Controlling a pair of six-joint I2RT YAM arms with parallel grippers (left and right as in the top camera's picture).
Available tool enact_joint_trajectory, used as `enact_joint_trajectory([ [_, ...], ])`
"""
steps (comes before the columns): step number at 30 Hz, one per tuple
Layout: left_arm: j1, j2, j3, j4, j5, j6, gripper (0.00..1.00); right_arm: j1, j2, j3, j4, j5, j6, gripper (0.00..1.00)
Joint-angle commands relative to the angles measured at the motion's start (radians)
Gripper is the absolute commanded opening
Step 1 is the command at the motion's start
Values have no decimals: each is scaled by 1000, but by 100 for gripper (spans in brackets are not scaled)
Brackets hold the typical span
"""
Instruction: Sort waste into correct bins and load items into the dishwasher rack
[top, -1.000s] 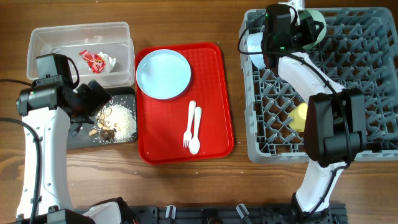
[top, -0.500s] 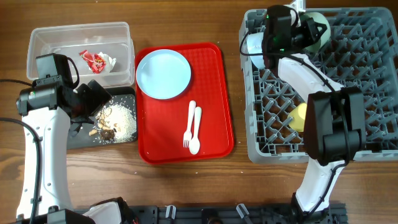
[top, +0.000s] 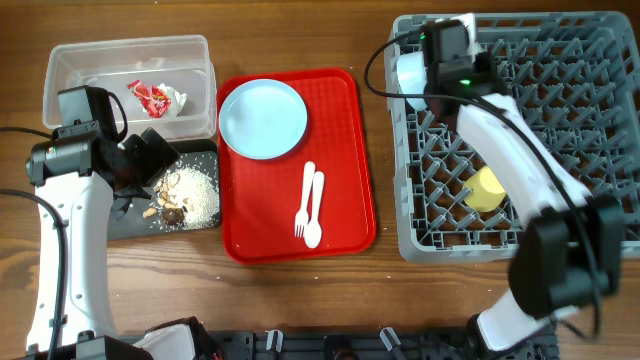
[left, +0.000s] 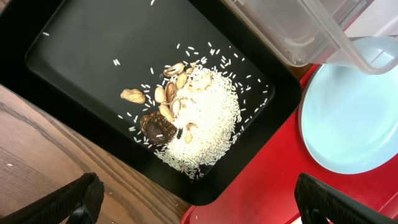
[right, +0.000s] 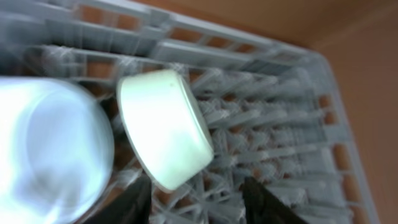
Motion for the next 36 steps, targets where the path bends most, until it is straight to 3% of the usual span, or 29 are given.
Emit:
enact_joint_trajectory([
  [1, 5, -13, 2, 2, 5, -16, 100, 2, -158, -2, -123, -572, 74, 51],
  [3, 4, -13, 2, 2, 5, -16, 100, 5, -192, -2, -201, -895, 184, 55],
  [5, 4, -13, 2, 2, 5, -16, 100, 47, -183, -3, -295, -1028, 270, 58],
  [9, 3, -13, 2, 2, 5, -16, 100, 240, -129, -9, -448, -944, 358, 65],
  [13, 3, -13, 2, 1, 5, -16, 100, 422, -20, -9, -437, -835, 594, 68],
  [18, 3, -13, 2, -1, 5, -16, 100, 517, 163, -9, -409, -745, 831, 68],
  [23, 3, -13, 2, -3, 5, -16, 100, 518, 301, -9, -395, -724, 902, 62],
  [26, 3, -13, 2, -3, 5, -16, 100, 518, 328, -9, -392, -683, 949, 54],
  [30, 3, -13, 2, -3, 5, -16, 100, 518, 328, -9, -398, -666, 948, 12],
  [31, 3, -13, 2, -3, 5, -16, 100, 518, 328, -9, -398, -664, 946, 6],
  [36, 4, -13, 2, -3, 5, -16, 100, 512, 310, 2, -414, -662, 850, 4],
])
